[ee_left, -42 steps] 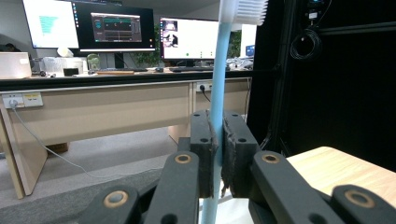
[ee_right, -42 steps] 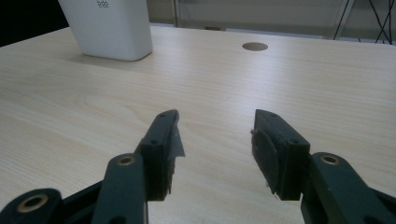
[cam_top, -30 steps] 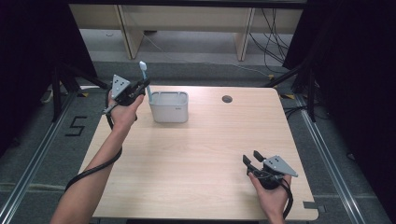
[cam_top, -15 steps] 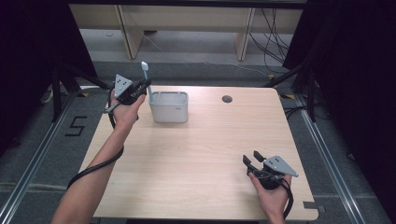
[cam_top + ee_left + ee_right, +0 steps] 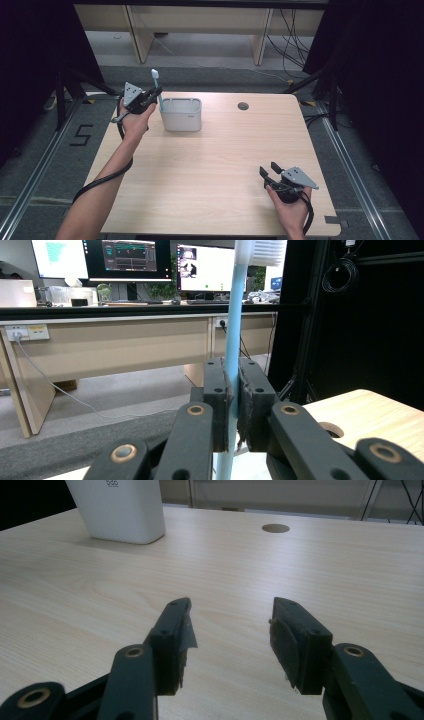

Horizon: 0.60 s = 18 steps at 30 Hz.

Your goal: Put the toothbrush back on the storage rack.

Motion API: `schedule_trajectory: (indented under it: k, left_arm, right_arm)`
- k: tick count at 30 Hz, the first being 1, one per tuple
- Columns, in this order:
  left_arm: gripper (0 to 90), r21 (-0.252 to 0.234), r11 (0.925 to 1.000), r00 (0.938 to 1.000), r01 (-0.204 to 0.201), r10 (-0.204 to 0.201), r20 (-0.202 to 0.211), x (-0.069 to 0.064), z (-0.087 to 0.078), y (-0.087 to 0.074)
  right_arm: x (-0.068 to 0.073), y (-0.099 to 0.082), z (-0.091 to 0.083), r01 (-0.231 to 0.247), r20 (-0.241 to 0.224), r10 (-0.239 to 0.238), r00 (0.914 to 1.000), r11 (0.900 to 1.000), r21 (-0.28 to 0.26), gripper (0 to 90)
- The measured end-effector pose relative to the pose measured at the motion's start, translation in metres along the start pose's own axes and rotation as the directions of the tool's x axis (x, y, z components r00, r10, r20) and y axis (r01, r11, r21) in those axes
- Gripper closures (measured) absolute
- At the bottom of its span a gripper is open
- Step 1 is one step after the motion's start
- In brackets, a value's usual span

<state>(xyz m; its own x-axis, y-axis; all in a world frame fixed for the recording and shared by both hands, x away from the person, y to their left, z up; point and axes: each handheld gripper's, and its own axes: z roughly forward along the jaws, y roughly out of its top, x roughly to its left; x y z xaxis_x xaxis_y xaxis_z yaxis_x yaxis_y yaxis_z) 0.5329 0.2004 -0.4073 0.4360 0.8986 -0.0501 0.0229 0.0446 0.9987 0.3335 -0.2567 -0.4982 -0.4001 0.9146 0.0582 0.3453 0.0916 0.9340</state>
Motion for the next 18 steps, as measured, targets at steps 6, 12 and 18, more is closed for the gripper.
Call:
schedule_trajectory:
  k: [6, 12, 18]
  left_arm:
    - [83.4, 0.012, 0.9999, 1.0000, 0.002, -0.002, 0.000, -0.0002, 0.0003, -0.0036]
    - [83.5, 0.022, 0.9998, 1.0000, 0.005, -0.004, -0.004, 0.0001, 0.0009, -0.0051]
    - [83.5, 0.034, 0.9994, 1.0000, 0.000, 0.000, -0.006, -0.0007, 0.0021, -0.0076]
  right_arm:
    - [0.0005, -0.0010, 0.0028, -0.010, -0.022, 0.010, 0.9997, 0.9999, -0.007, 50.7]
    - [0.0004, -0.0011, 0.0028, -0.010, -0.022, 0.010, 0.9997, 0.9999, -0.005, 50.6]
    - [0.0004, -0.0011, 0.0027, -0.009, -0.020, 0.009, 0.9998, 0.9999, -0.005, 50.6]
